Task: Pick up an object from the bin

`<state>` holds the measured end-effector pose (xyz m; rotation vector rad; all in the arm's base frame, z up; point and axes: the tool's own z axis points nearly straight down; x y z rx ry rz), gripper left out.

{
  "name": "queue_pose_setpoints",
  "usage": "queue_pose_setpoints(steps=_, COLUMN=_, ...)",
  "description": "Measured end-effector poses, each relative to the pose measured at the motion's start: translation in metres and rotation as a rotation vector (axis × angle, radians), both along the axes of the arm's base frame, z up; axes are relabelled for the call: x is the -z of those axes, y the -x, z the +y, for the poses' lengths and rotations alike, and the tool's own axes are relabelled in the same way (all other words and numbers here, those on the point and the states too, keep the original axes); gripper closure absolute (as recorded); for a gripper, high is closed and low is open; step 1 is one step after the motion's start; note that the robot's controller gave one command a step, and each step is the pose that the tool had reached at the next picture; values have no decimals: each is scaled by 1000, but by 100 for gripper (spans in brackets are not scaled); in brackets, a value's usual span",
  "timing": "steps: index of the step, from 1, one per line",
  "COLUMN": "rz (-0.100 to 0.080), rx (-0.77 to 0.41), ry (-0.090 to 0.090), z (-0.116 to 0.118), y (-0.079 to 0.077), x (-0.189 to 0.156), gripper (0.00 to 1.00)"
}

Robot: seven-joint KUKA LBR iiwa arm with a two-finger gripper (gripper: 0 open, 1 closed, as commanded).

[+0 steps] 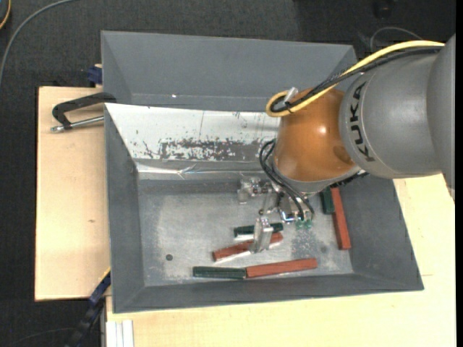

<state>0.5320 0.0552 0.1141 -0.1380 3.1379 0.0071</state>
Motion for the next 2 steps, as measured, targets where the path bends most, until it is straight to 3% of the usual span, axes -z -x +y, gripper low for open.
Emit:
queue_pose_setpoints(steps=1, rz=5, rx=227, ry=3, z=4, y=19, x=45, gripper=0)
queue_pose_setpoints(steps=2, rz=-1, rx=362, ry=3, z=-30, y=28, x=43, gripper=0)
